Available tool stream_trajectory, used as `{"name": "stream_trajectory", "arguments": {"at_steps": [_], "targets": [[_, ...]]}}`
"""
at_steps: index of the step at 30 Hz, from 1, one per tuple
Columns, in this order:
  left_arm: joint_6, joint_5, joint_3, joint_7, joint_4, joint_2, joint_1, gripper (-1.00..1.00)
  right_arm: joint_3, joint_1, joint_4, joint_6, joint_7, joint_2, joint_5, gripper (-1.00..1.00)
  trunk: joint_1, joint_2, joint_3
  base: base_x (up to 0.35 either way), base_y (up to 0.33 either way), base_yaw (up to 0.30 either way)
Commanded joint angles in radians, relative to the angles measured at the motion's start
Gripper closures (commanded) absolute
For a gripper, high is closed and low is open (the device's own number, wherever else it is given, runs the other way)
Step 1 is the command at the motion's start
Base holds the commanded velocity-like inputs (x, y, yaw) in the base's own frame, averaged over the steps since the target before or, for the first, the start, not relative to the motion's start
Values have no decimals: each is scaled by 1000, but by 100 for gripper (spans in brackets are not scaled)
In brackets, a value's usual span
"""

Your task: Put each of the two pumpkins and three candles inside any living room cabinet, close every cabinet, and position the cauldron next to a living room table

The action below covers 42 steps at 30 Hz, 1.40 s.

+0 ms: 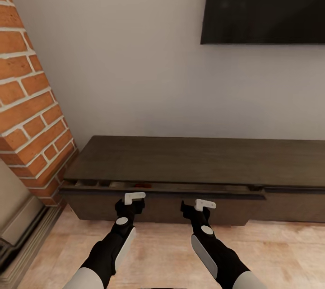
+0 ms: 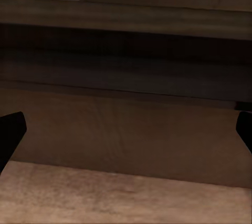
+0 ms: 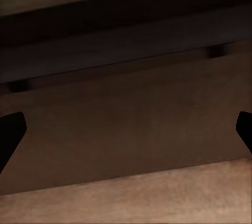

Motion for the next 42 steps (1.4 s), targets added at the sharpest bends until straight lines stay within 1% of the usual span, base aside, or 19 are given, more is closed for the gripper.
{"name": "stream_trajectory", "arguments": {"at_steps": [1, 11, 16, 26, 32, 35, 37, 38, 39, 40, 41, 42], "targets": [[0, -8, 0, 1, -1, 0, 0, -100, 0, 0, 0, 0, 0, 0, 0, -100, 0, 0, 0, 247, 0, 0], [-2, -9, 0, 1, -1, 0, 0, -100, 0, 0, 0, 0, 0, 1, 0, -100, 0, 0, 0, 156, 0, 0], [-2, -10, -1, 1, -1, 0, 0, -100, 0, 0, 0, 0, 0, 1, 0, -100, 0, 0, 0, 25, 0, 0], [1, -9, 0, 1, -1, 0, 0, -100, 0, 0, 0, 0, 1, 2, 0, -100, 0, 0, 0, -291, 0, 0], [17, -7, 4, -4, -1, 0, 0, -100, -5, -1, 0, 9, 4, 0, -1, -100, 0, 0, 0, -335, 0, 0], [69, -4, 5, -5, -3, 0, -3, -100, -10, -3, -1, 40, 1, 1, -5, -100, 0, 0, 0, -334, 0, 0], [140, -3, 9, -6, -4, 1, -8, -100, -13, -8, -7, 112, -1, 1, -9, -100, 0, 0, 0, -317, 0, 0], [209, -1, 26, -6, -8, 2, -12, -100, -18, -12, -14, 188, -2, 1, -11, -100, 0, 0, 0, -303, 0, 0], [260, 1, 45, -7, -11, 2, -14, -100, -29, -17, -24, 243, -3, 2, -12, -100, 0, 0, 0, -300, 0, 0], [314, 2, 70, -8, -13, 3, -18, -100, -48, -21, -39, 300, -4, 4, -13, -100, 0, 0, 0, -297, 0, 0], [396, 2, 105, -8, -16, 4, -28, -100, -91, -24, -71, 387, -5, 8, -13, -100, 0, 0, 0, -273, 0, 0], [449, 3, 125, -10, -21, 4, -36, -100, -124, -25, -94, 447, -5, 9, -13, -100, 0, 0, 0, -229, 0, 0]]}}
